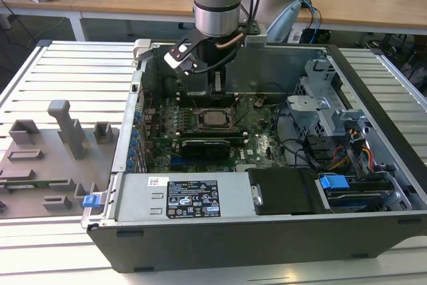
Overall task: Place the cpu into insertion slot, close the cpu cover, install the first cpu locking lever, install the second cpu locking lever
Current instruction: 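Place the cpu into insertion slot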
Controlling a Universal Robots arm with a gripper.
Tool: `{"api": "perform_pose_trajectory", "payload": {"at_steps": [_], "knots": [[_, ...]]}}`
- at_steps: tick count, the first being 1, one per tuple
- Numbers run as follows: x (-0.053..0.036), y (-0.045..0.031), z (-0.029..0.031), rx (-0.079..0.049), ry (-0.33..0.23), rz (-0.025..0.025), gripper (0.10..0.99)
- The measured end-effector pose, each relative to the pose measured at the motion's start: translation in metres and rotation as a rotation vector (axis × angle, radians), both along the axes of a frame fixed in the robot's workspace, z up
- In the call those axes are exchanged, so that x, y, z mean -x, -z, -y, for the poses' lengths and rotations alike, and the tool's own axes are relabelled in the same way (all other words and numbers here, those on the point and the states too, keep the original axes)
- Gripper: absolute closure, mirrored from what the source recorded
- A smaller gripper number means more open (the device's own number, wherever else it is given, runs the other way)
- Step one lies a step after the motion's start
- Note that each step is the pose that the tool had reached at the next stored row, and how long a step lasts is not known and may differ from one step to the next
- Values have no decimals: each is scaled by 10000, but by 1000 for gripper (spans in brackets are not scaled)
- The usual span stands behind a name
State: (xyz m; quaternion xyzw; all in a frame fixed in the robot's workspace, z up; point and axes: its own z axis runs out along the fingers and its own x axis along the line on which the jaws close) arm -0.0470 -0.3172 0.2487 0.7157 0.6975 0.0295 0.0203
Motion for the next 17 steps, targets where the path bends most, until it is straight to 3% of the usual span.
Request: {"api": "perform_pose_trajectory", "payload": {"at_steps": [3,4,5,6,7,9,15,17], "knots": [[0,0,2,3,0,-2,973],[0,0,2,4,0,-2,914],[0,0,2,4,0,-2,914],[0,1,3,4,0,-3,792],[0,1,3,4,0,-2,725],[-3,56,3,74,-1,-2,725],[-7,214,-2,96,1,-2,725],[-9,228,-2,100,0,-4,725]]}}
